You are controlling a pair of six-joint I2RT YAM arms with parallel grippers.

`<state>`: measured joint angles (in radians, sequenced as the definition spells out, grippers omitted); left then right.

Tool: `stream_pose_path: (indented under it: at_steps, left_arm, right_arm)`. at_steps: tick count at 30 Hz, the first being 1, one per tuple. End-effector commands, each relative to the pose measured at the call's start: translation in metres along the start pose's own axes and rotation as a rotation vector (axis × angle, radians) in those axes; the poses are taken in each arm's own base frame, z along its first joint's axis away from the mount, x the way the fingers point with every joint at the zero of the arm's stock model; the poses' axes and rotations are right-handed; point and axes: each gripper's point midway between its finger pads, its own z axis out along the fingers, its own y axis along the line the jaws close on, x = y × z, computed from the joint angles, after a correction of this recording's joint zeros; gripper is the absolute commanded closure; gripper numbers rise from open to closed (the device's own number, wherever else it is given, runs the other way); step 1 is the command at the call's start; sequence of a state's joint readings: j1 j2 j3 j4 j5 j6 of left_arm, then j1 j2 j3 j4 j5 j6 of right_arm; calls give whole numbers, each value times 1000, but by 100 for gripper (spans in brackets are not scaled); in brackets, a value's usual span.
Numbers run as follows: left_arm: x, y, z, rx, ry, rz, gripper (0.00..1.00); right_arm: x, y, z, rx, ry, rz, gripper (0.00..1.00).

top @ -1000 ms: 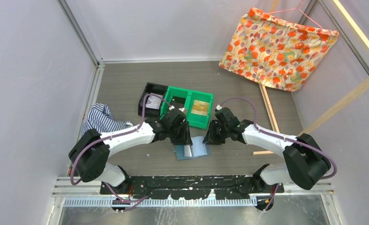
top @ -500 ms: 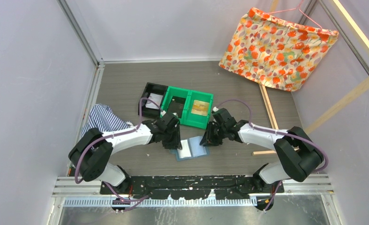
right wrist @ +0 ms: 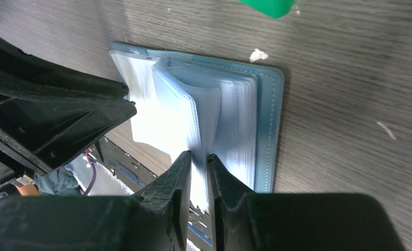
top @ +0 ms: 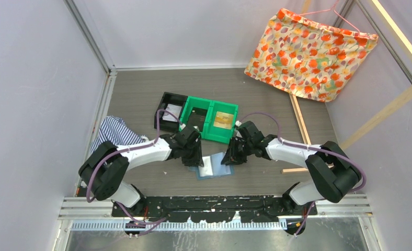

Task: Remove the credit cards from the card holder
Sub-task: Remove the credit card from the card holder.

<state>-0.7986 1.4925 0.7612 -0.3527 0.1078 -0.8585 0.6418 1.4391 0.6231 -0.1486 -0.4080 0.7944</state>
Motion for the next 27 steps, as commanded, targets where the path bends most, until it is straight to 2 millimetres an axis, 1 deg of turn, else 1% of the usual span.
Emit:
stream_pose_path:
  at_steps: [1,7,10,12,20,21,24,27]
  left_arm:
    - [-2,-2,7,17,-10,-4,69]
    - [-3,-3,6,22,-10,3,69]
    - [-5,-4,3,19,-12,19,69]
    - [-6,-4,2,12,-10,30,69]
    - [-7,-7,0,23,-13,28,69]
    - [-7,-8,0,26,-14,28,69]
    - [-7,-7,-1,25,-14,29,69]
    - [-7,-11,-4,35,-9,26,69]
  right_arm:
    - [-6,35,-13,-116,-14,-62,78]
    - [-3,53,-16,-138,15,-108,78]
    - [-1,61,-17,-151,15,-130,70]
    - [-1,61,-17,-143,10,-131,68]
    - [-3,52,-11,-104,-2,-115,66]
    - [-4,52,-10,-102,-2,-113,65]
    - [-3,55,-11,-123,4,-119,55]
    - [-1,54,-9,-119,16,-132,52]
